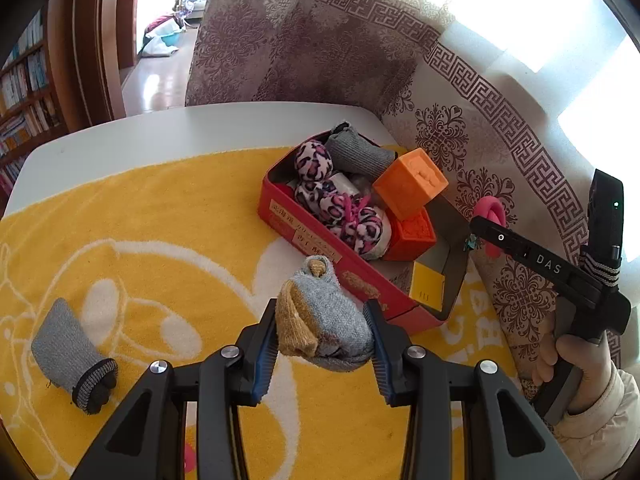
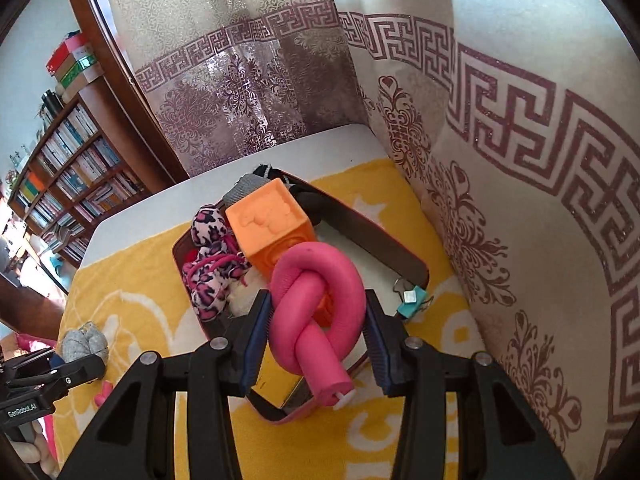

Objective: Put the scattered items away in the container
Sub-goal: 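Lower the sock and pink knot into the tin and open both tools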

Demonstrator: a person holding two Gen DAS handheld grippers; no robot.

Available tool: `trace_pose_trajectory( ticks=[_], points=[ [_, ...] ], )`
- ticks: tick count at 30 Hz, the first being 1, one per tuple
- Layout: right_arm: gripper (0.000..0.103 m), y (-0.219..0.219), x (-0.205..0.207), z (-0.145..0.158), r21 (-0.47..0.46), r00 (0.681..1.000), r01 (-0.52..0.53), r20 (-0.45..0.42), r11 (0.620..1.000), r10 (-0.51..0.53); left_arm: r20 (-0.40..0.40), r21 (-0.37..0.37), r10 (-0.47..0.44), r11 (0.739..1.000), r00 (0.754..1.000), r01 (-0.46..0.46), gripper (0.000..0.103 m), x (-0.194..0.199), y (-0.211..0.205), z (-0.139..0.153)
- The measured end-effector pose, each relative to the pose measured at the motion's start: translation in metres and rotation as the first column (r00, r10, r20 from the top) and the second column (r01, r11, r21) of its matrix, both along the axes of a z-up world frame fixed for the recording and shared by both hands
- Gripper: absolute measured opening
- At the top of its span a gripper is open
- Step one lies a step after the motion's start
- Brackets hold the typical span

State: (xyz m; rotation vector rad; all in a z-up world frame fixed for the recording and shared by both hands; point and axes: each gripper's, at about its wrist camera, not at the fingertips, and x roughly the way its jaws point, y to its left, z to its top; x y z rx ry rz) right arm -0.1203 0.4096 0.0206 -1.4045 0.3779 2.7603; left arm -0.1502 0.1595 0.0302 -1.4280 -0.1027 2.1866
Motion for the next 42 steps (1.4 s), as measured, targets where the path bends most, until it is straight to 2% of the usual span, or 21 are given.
trace_pose_trajectory(
  ticks=[6, 8, 15, 18, 19, 21, 22, 24, 28, 32, 37, 42],
  points=[
    [0.053, 0.005, -0.009, -0.009, -0.01, 0.998, -0.054, -0.018, 0.998, 0.054, -0.024, 0.005, -0.028, 1.0, 0.999, 0.028, 0.042, -0.017, 0.036, 0.008],
    [0.057, 0.007, -0.004, -0.007, 0.002, 0.998, -0.047, -0.037, 0.999, 0.047, -0.027, 0.003, -0.035, 0.999, 0.999, 0.036, 0.042, -0.022, 0.045, 0.008],
    [0.058, 0.024, 0.013, -0.014, -0.098, 1.0, 0.025, -0.012, 0.995, -0.026, -0.062, -0.026, -0.033, 0.999, 0.998, 0.032, 0.042, -0.053, 0.075, 0.001],
    [0.058, 0.019, 0.02, -0.014, -0.101, 1.0, 0.007, -0.012, 0.995, -0.009, -0.07, -0.053, -0.023, 0.998, 0.997, 0.019, 0.044, -0.074, 0.087, -0.006],
    [0.058, 0.016, 0.021, -0.013, -0.099, 1.0, -0.001, -0.012, 0.995, -0.001, -0.06, -0.057, -0.024, 0.998, 0.998, 0.02, 0.046, -0.08, 0.091, -0.01],
    [0.058, 0.014, 0.022, -0.013, -0.103, 1.0, -0.008, -0.007, 0.995, 0.007, -0.055, -0.061, -0.021, 0.998, 0.998, 0.017, 0.076, -0.09, 0.096, -0.016],
    [0.058, 0.014, 0.023, -0.013, -0.104, 1.0, -0.007, -0.004, 0.995, 0.007, -0.062, -0.054, -0.019, 0.998, 0.998, 0.016, 0.079, -0.092, 0.096, -0.017],
    [0.058, 0.014, 0.025, -0.015, -0.109, 1.0, -0.004, 0.003, 0.994, 0.005, -0.061, -0.032, -0.015, 0.999, 0.998, 0.013, 0.079, -0.095, 0.094, -0.019],
    [0.058, 0.01, 0.029, -0.019, -0.121, 1.0, -0.008, 0.024, 0.993, 0.011, -0.036, 0.014, 0.021, 1.0, 0.999, -0.02, 0.079, -0.093, 0.078, -0.018],
    [0.058, -0.004, 0.028, -0.022, -0.144, 0.999, -0.035, 0.032, 0.989, 0.04, -0.028, 0.023, 0.061, 0.998, 0.998, -0.061, 0.079, -0.085, 0.049, -0.016],
    [0.058, -0.045, 0.027, -0.025, -0.177, 0.99, -0.122, 0.045, 0.977, 0.132, -0.023, -0.032, 0.092, 0.995, 0.995, -0.093, 0.079, -0.071, 0.0, -0.019],
    [0.058, -0.104, 0.032, -0.032, -0.194, 0.96, -0.253, 0.073, 0.948, 0.271, -0.01, -0.049, 0.219, 0.974, 0.976, -0.219, 0.079, -0.05, -0.076, -0.018]
  ],
)
